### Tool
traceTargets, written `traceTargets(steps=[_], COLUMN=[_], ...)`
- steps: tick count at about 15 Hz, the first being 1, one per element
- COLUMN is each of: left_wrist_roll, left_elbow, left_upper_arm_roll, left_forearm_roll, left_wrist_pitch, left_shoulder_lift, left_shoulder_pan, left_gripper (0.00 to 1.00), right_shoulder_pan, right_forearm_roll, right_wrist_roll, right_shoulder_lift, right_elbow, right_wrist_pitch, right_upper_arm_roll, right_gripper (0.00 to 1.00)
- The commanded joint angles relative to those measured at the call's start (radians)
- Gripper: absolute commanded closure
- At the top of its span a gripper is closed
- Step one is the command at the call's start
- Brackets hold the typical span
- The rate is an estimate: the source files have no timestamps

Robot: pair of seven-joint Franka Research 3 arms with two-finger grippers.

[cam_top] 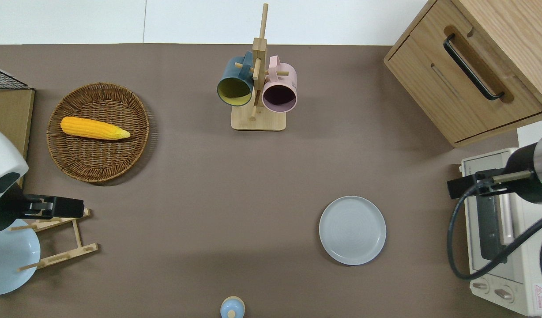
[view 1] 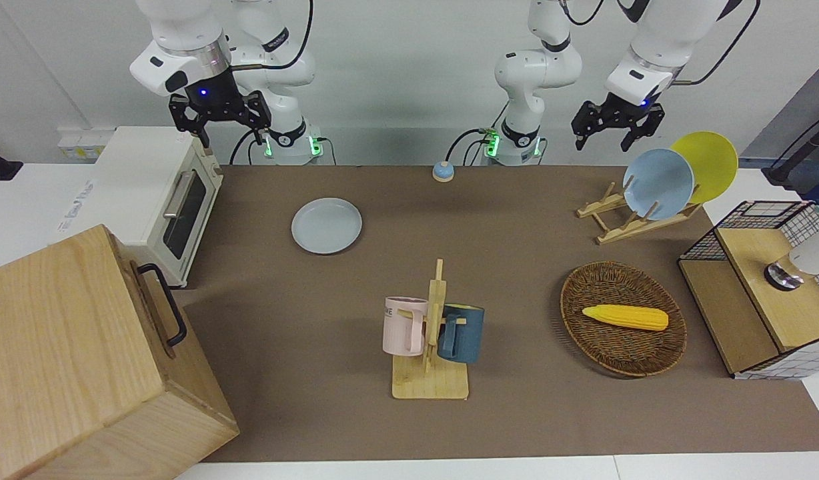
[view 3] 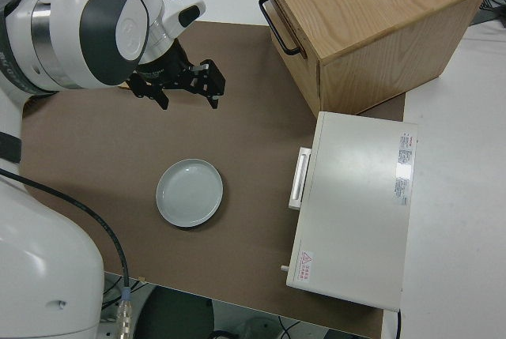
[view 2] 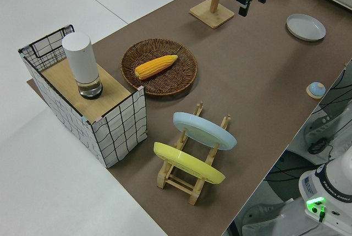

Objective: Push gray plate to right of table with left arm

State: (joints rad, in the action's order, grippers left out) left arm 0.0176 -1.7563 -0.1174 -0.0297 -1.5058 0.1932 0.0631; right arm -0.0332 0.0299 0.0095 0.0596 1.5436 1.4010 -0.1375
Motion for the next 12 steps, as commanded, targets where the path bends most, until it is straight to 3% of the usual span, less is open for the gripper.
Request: traceTargets(steps=[1,12], left_wrist_roll=[0.001,0.002], left_elbow=[0.034,0.034], left_upper_arm_roll=[0.005,0.005], left_forearm_roll=[0.021,0.024], left_wrist_pitch=[0.045,0.024], left_shoulder_lift=[-0.003,-0.003], left_shoulder_pan=[0.006,0.003], left_gripper=[0.01,0.01], right_shoulder_pan=[-0.024,-0.024], right_forearm_roll=[0.010,0.008], right_wrist_roll=[-0.008,-0.008], right_shoulder_lift=[0.009,0.009], right_elbow=[0.000,0.000], right_wrist_pitch=[-0.014,-0.014], right_upper_arm_roll=[-0.019,-0.019], right_gripper=[0.005,0.005])
